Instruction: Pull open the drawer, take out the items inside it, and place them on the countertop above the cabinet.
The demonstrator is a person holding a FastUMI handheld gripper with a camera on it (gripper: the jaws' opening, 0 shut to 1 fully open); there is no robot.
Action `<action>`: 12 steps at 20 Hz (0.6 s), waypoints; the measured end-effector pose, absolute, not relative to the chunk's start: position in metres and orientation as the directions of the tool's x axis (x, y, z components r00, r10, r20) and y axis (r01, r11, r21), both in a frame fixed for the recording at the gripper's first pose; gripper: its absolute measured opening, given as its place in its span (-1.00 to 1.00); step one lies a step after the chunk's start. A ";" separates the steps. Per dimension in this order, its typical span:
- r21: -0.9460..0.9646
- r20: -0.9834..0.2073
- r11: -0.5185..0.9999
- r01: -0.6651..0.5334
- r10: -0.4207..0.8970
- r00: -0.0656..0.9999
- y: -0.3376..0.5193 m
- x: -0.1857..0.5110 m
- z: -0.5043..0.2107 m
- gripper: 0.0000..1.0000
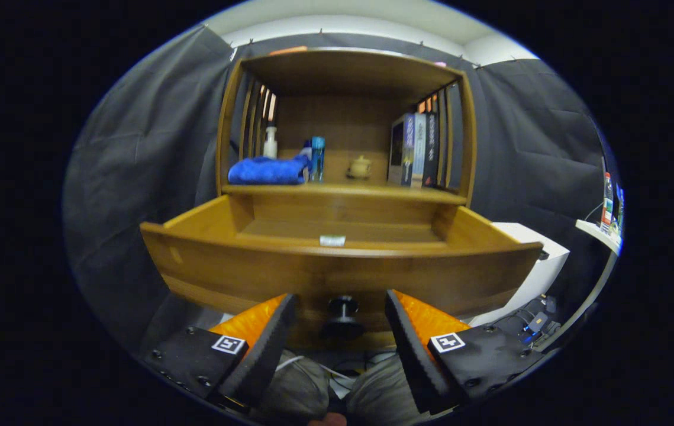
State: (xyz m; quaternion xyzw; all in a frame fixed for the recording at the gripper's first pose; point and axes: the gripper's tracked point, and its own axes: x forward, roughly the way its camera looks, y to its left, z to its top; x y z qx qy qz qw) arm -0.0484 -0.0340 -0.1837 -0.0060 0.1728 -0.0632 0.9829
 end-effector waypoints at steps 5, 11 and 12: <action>-0.138 -0.165 0.973 0.183 -0.205 0.965 -0.045 0.018 -0.059 0.95; 0.043 -0.448 0.977 0.208 -0.167 0.878 -0.046 0.127 -0.108 0.96; 0.074 -0.512 0.973 0.220 -0.152 0.845 -0.046 0.138 -0.129 0.96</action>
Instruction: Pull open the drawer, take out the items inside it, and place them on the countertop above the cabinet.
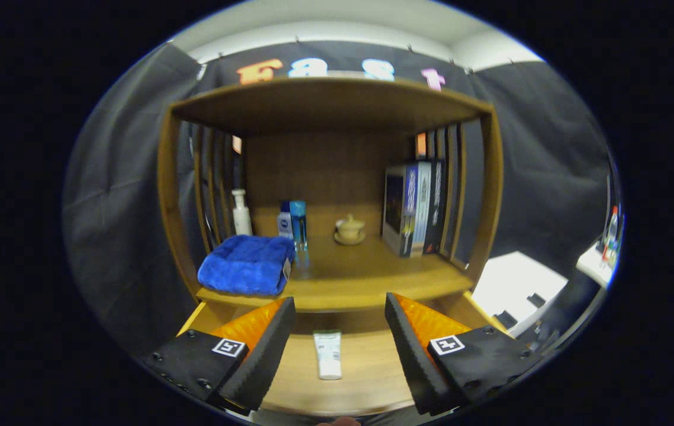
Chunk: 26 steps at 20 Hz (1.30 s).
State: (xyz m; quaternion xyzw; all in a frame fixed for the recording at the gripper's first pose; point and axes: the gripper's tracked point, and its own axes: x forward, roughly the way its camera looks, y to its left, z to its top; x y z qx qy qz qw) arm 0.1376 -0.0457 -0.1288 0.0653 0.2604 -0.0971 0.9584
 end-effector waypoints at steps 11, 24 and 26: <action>0.060 -0.959 0.952 0.302 -0.029 0.282 -0.034 0.112 -0.304 0.97; 0.002 -0.967 0.978 0.207 -0.051 0.251 -0.024 0.105 -0.308 -0.03; -0.028 -0.933 0.983 0.180 -0.091 0.348 -0.024 0.094 -0.290 -0.07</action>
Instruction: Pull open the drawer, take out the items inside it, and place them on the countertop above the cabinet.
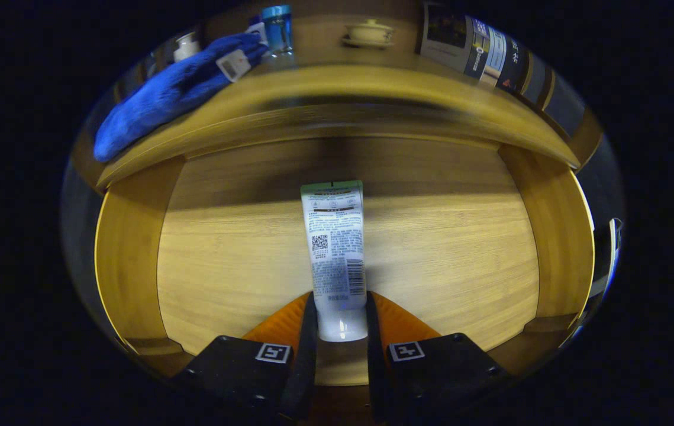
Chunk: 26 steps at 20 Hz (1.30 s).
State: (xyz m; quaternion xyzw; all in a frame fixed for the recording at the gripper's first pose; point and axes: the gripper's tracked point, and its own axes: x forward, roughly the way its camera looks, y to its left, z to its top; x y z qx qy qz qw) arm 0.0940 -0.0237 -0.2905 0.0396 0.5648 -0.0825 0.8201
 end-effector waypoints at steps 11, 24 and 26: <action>-0.091 -0.616 0.948 0.306 -0.295 0.731 -0.028 0.107 -0.143 -0.08; 0.044 -0.695 0.947 0.317 -0.199 0.691 -0.101 0.275 -0.163 -0.08; 0.059 -0.722 0.951 0.303 -0.170 0.671 -0.100 0.282 -0.179 -0.08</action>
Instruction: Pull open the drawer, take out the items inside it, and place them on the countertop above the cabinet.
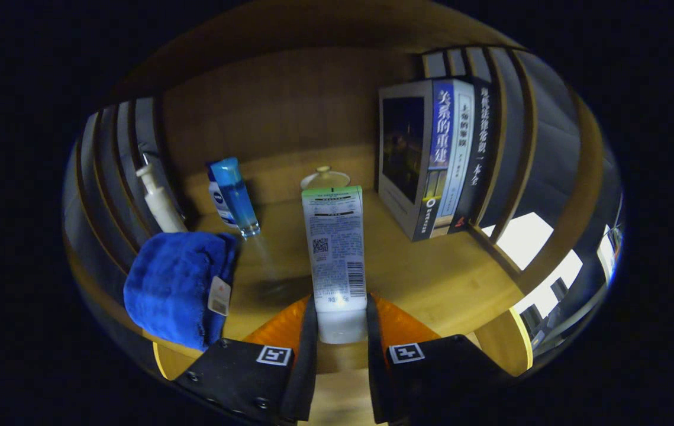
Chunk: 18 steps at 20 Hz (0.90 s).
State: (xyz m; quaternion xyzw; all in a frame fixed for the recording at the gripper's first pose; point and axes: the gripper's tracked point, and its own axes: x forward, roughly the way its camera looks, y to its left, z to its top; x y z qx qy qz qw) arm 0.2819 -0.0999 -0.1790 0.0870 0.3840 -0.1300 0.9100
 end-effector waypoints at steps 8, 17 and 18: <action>0.036 -0.745 0.977 0.212 -0.115 0.658 -0.091 0.293 -0.204 -0.04; 0.012 -0.716 0.986 0.167 -0.108 0.689 -0.089 0.293 -0.202 0.57; 0.009 -0.707 0.989 0.149 -0.099 0.700 -0.085 0.294 -0.201 0.72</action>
